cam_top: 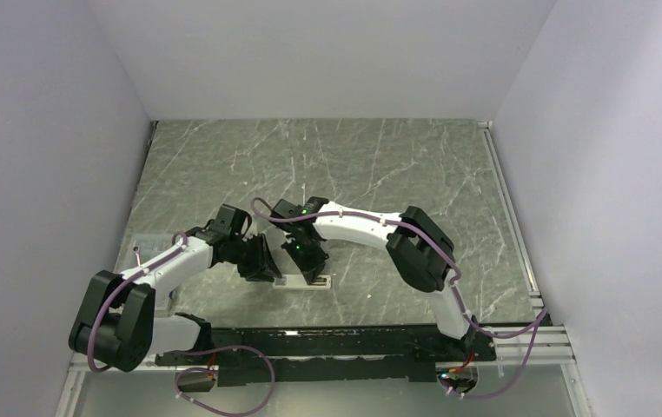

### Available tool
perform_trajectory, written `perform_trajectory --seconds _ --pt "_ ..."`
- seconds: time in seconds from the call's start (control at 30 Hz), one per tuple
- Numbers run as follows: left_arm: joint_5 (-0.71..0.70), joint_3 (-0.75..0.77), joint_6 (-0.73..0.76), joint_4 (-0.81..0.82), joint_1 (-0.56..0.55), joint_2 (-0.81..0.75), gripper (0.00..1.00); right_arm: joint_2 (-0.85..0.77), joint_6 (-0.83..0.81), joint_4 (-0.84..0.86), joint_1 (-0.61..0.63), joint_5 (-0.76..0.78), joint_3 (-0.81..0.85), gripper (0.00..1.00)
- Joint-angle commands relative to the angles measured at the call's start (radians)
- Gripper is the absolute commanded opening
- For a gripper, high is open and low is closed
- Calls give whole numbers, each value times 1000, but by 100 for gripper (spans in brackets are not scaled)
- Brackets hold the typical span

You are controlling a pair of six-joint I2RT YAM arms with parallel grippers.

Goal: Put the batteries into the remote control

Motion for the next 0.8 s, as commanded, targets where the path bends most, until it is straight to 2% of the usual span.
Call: perform_trajectory --seconds 0.0,0.53,0.77 --pt "-13 38 3 -10 -3 -8 37 -47 10 99 7 58 -4 17" --pt "-56 113 7 -106 -2 -43 40 -194 -32 110 -36 146 -32 22" --pt "-42 103 -26 -130 -3 -78 45 -182 -108 123 -71 193 1 35"
